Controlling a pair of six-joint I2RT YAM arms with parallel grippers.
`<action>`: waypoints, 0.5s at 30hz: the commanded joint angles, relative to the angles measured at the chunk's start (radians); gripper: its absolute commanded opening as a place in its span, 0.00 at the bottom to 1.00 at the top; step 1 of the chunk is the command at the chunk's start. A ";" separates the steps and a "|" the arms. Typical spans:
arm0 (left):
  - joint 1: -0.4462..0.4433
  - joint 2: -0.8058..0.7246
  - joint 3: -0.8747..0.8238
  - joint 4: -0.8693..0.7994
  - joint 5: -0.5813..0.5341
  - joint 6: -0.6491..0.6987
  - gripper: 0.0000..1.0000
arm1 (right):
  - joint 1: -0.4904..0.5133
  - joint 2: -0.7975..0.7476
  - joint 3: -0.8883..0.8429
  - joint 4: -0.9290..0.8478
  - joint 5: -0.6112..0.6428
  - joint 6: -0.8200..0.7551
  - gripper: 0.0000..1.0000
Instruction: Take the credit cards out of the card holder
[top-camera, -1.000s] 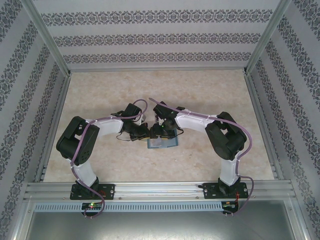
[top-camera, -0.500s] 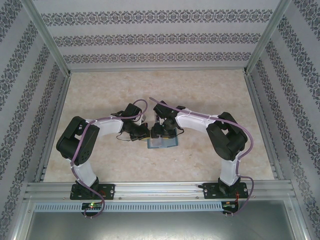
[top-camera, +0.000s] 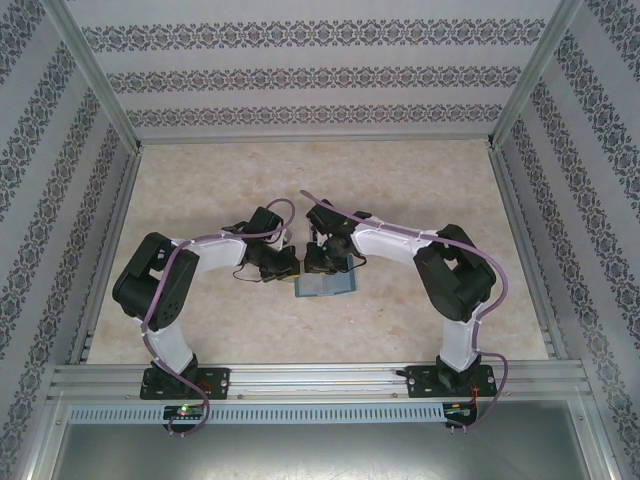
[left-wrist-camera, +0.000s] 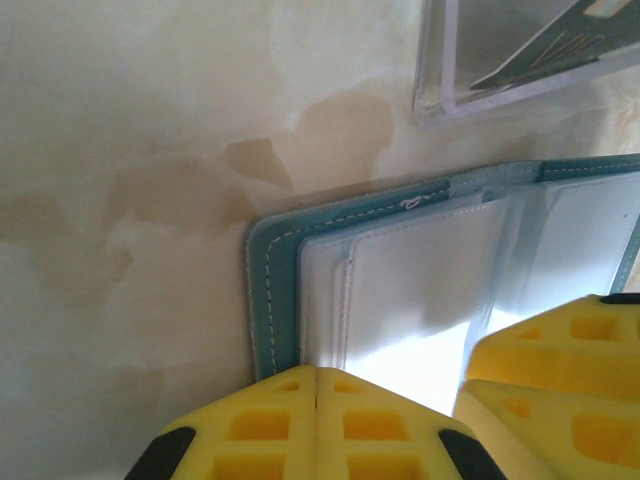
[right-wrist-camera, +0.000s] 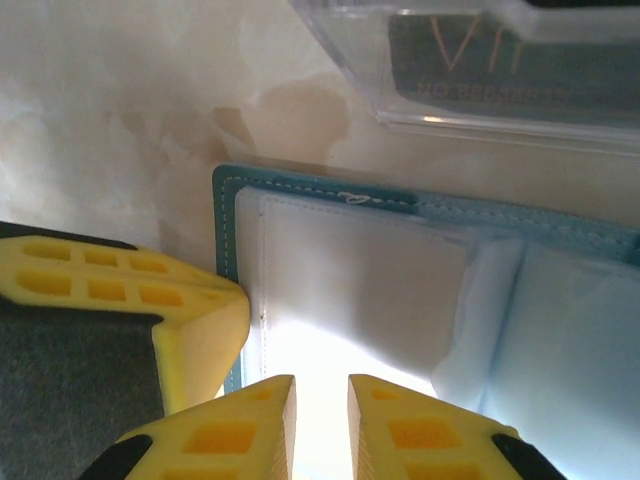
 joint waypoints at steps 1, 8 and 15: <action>-0.011 0.020 -0.009 -0.005 -0.006 0.002 0.00 | 0.008 0.041 -0.004 0.027 -0.025 0.027 0.23; -0.013 0.018 -0.011 -0.003 -0.004 0.002 0.00 | 0.006 0.069 -0.006 -0.001 -0.007 0.012 0.38; -0.011 0.019 -0.012 0.001 -0.001 0.002 0.00 | 0.006 0.068 0.012 -0.093 0.058 -0.031 0.48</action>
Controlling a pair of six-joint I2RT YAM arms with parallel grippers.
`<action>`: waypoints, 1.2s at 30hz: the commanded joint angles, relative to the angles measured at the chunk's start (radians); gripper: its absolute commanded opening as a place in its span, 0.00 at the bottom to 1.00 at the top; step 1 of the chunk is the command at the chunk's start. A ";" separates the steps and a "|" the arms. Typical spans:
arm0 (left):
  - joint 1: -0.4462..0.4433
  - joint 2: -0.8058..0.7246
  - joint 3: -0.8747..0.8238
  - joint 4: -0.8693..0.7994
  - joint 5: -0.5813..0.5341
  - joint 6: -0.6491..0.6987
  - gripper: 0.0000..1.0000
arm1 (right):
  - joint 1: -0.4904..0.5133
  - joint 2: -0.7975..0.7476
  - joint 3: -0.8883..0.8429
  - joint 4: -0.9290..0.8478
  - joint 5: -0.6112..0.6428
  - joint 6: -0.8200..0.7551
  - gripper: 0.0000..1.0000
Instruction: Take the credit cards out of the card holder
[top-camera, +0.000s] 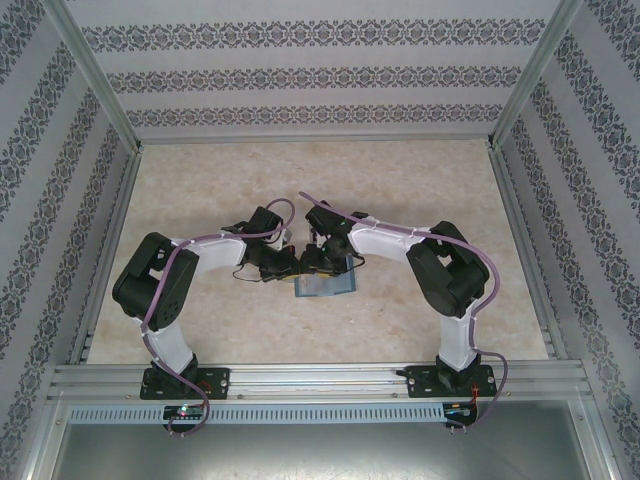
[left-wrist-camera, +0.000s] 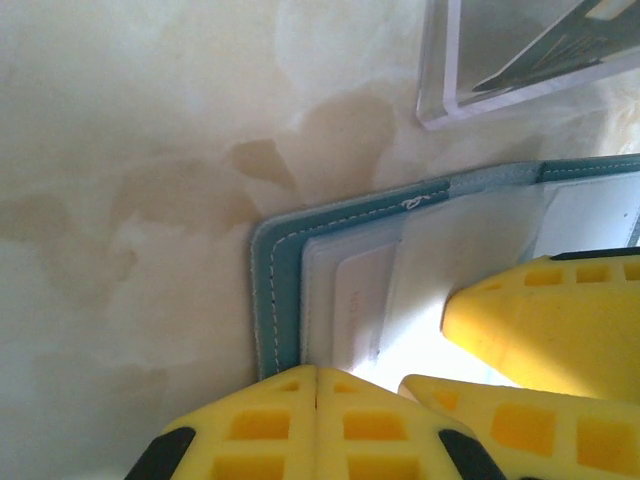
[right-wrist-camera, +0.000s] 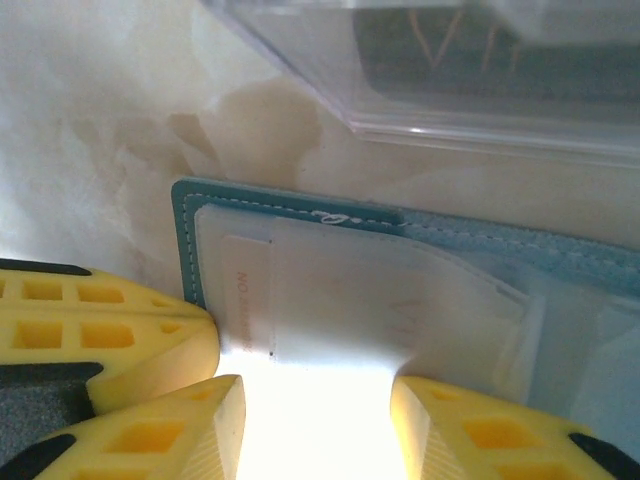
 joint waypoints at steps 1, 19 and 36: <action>-0.013 0.019 -0.011 0.002 0.001 0.001 0.00 | 0.008 0.024 0.000 -0.091 0.070 -0.032 0.49; -0.012 0.015 -0.012 -0.004 0.001 0.004 0.00 | 0.012 0.019 0.028 -0.140 0.130 -0.037 0.46; -0.013 0.021 -0.008 -0.002 0.001 0.002 0.00 | 0.010 -0.055 0.040 -0.167 0.127 -0.052 0.10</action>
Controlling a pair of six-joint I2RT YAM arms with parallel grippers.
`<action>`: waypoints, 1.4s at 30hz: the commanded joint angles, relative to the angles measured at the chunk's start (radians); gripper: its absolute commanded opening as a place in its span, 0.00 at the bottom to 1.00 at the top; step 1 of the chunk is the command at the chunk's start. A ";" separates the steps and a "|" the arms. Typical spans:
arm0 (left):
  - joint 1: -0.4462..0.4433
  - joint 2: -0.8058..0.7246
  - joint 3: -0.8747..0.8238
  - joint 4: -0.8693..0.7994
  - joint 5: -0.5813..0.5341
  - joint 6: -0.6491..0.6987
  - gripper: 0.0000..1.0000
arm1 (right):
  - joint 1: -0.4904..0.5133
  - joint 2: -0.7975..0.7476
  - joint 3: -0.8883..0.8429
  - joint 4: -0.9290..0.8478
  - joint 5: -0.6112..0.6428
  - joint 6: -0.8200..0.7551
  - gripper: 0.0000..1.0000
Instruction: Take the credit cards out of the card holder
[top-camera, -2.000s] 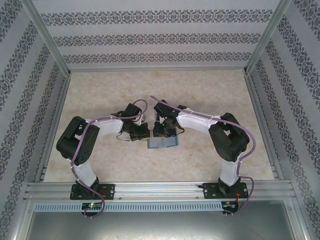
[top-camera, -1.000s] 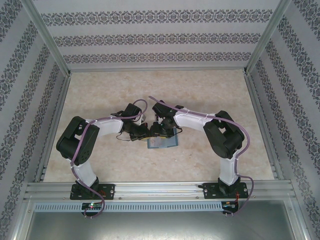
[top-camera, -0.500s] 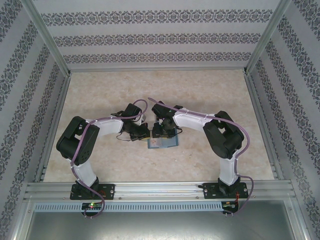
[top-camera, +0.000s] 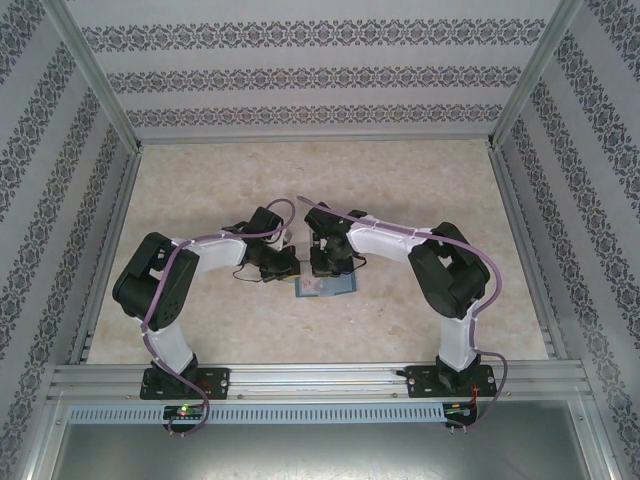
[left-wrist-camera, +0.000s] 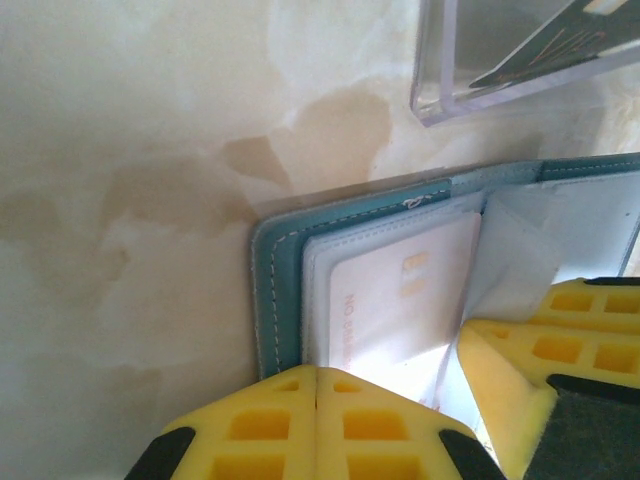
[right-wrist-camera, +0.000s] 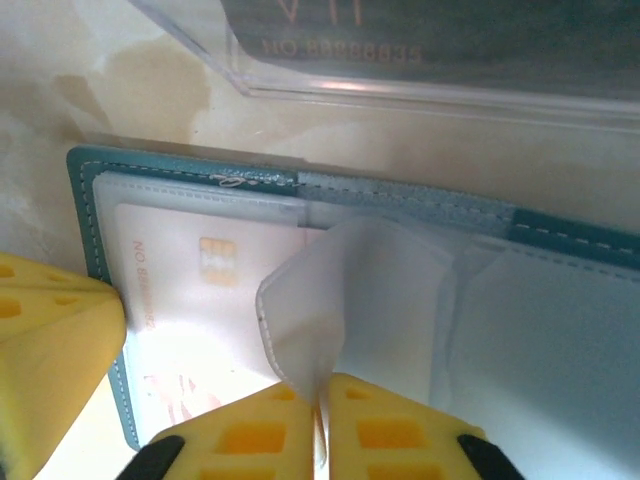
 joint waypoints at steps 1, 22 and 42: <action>-0.012 0.020 -0.007 -0.002 -0.003 0.003 0.00 | 0.002 -0.047 0.015 -0.040 0.014 -0.008 0.10; -0.011 0.035 -0.001 0.003 0.004 0.002 0.00 | -0.020 -0.156 0.013 -0.109 0.002 -0.046 0.15; -0.011 0.043 0.002 -0.002 0.007 0.001 0.00 | -0.112 -0.176 -0.074 -0.131 0.047 -0.119 0.10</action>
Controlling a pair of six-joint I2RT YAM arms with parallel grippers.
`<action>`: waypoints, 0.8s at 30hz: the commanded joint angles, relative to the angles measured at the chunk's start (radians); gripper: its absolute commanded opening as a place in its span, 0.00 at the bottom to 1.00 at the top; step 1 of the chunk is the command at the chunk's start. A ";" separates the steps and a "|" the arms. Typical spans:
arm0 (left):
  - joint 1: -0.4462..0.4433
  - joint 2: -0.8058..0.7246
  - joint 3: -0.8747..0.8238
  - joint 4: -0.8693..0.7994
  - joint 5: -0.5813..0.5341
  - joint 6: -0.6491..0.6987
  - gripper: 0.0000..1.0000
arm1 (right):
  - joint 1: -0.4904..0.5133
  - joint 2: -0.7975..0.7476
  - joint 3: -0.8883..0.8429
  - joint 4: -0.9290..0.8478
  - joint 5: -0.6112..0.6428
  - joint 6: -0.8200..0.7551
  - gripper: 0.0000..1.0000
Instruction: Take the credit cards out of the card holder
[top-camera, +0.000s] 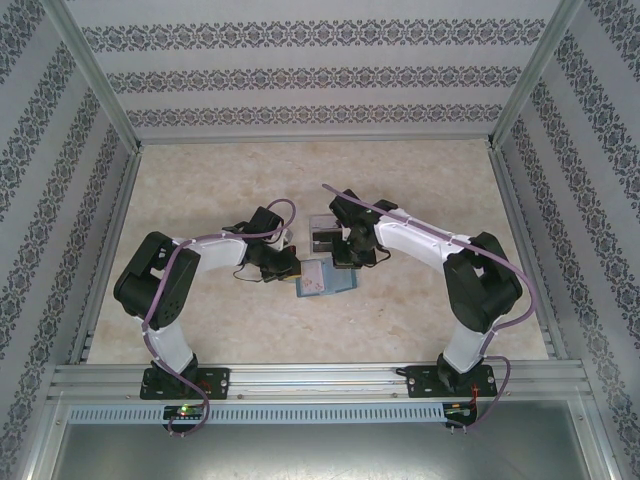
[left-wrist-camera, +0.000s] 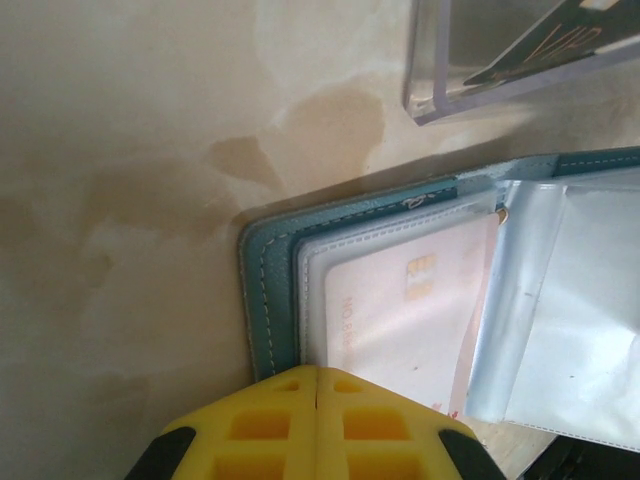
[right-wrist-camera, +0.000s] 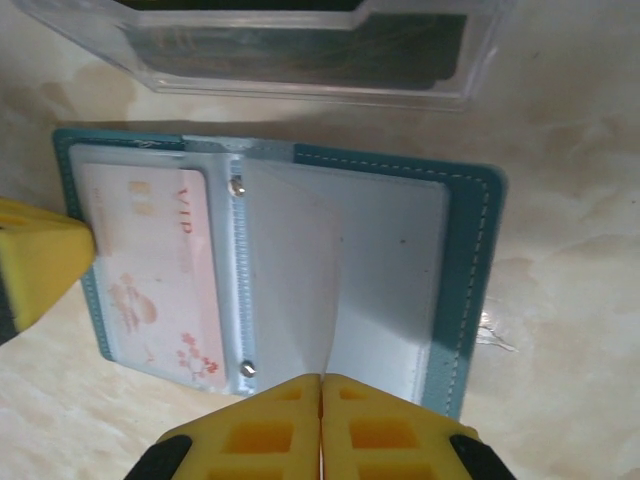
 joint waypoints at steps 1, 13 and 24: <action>-0.012 0.034 0.002 -0.013 -0.009 0.001 0.00 | -0.013 0.003 -0.020 -0.014 0.033 -0.029 0.10; -0.012 0.046 0.008 -0.015 0.010 0.003 0.00 | -0.017 0.069 -0.055 0.007 0.070 -0.048 0.11; -0.014 0.033 0.023 -0.020 0.010 0.006 0.00 | -0.019 0.029 -0.026 -0.060 0.140 -0.077 0.26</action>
